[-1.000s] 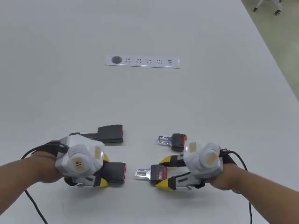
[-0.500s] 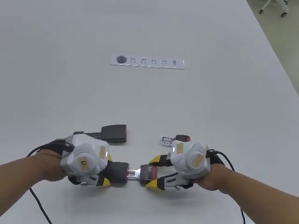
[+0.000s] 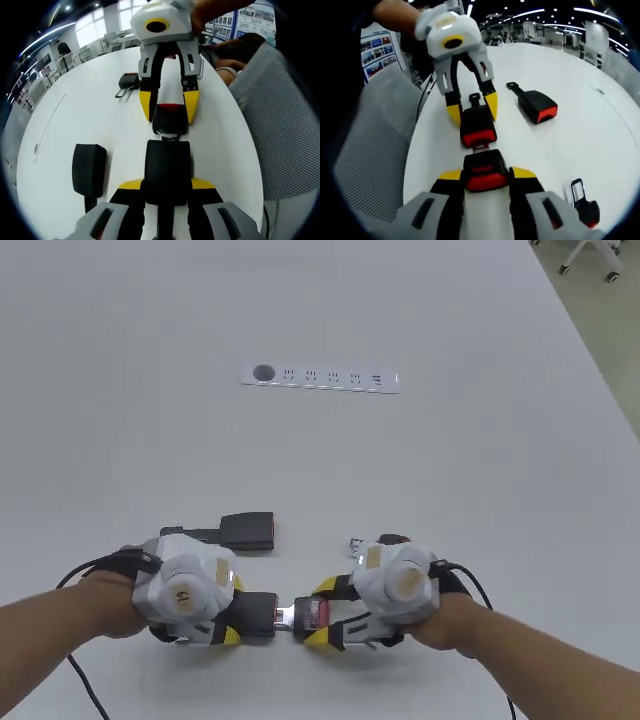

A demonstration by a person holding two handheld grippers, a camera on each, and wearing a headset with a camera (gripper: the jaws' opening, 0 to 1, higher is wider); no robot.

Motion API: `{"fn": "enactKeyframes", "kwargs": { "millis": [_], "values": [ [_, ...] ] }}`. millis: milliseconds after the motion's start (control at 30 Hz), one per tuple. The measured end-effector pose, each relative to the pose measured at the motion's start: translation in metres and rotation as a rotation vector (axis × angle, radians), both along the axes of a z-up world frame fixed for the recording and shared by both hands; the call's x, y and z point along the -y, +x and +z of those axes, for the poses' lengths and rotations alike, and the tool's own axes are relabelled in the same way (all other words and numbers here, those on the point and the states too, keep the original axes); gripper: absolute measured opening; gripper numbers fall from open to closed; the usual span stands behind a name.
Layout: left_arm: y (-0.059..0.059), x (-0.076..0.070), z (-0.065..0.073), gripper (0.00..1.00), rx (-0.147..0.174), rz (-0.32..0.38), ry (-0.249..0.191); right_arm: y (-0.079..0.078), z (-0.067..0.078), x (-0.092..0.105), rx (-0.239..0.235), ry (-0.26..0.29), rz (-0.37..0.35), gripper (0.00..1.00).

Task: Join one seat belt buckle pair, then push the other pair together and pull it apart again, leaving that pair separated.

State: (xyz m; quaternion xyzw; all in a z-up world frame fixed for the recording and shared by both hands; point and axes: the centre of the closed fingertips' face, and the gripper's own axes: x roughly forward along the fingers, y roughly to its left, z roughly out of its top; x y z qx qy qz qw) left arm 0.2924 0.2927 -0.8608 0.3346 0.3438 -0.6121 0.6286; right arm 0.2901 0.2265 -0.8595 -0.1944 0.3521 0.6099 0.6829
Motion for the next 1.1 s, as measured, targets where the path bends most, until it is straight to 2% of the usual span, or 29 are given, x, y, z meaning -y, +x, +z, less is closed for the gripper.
{"fn": "enactKeyframes", "kwargs": {
  "millis": [100,133,167,467,900,1100],
  "values": [
    [0.0,0.0,0.0,0.33,0.0,0.0,0.006,0.001,0.0,-0.006,-0.004,-0.001,-0.01,0.35],
    [0.0,0.001,0.0,0.33,0.0,-0.001,0.007,0.001,-0.001,-0.008,0.015,-0.005,-0.006,0.35],
    [0.0,0.001,0.0,0.33,0.0,0.0,0.01,0.001,-0.001,-0.01,0.011,-0.006,-0.013,0.35],
    [-0.001,0.001,-0.001,0.33,0.0,-0.002,0.017,0.001,0.0,-0.014,0.012,-0.012,-0.034,0.34],
    [-0.001,0.001,-0.001,0.33,-0.001,-0.025,0.024,0.003,0.0,-0.013,0.012,-0.022,-0.032,0.34],
    [-0.001,0.0,-0.001,0.34,-0.001,-0.026,0.008,0.002,-0.001,-0.012,0.017,-0.015,-0.033,0.34]
  ]
}}
